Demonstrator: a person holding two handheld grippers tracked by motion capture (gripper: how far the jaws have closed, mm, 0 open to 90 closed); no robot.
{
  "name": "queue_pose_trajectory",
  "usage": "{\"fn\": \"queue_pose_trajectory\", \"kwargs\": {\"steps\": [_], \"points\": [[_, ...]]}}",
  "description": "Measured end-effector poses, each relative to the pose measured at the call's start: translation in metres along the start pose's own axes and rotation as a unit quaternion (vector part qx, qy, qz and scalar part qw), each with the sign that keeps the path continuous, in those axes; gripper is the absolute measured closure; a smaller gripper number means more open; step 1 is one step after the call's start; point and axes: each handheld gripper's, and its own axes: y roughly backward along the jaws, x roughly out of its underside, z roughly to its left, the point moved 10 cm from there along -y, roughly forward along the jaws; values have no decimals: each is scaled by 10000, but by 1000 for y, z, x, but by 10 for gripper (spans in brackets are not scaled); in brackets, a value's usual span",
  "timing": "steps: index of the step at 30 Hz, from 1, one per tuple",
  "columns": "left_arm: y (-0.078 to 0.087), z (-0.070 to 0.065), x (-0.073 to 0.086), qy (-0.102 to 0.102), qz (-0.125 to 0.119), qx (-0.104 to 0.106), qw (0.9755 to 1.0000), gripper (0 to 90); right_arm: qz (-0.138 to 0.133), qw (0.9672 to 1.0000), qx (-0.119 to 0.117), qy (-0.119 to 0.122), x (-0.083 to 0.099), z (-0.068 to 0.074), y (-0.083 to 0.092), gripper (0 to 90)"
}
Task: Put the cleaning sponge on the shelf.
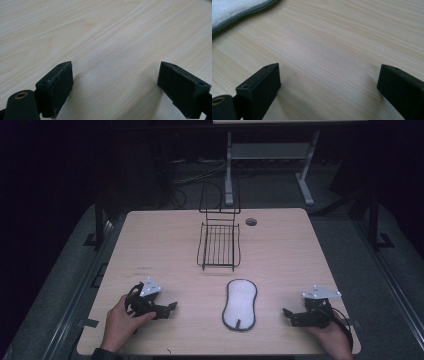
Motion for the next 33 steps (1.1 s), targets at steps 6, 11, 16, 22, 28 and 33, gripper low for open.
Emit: {"fn": "queue_pose_trajectory", "kwargs": {"steps": [6, 11, 16, 22, 28, 33], "points": [[0, 0, 0, 3, -2, -2, 10000, 124, 6, 10000, -6, -2, 0, 0, 0, 41], [0, 0, 0, 3, -2, -2, 10000, 124, 52, 10000, -6, -52, -2, 0, 3, 149], [0, 0, 0, 2, -1, 0, 10000, 124, 102, 9999, -8, -80, -5, 1, 5, 190], [0, 0, 0, 4, 0, -1, 10000, 124, 18, 9999, -131, -52, -11, 5, 9, 349], [0, 0, 0, 1, 1, -1, 10000, 124, -72, 9995, -294, -44, -21, 11, 13, 568], [0, 0, 0, 2, -1, 0, 10000, 124, -85, 9994, -346, 40, -27, 13, 13, 686]]}}
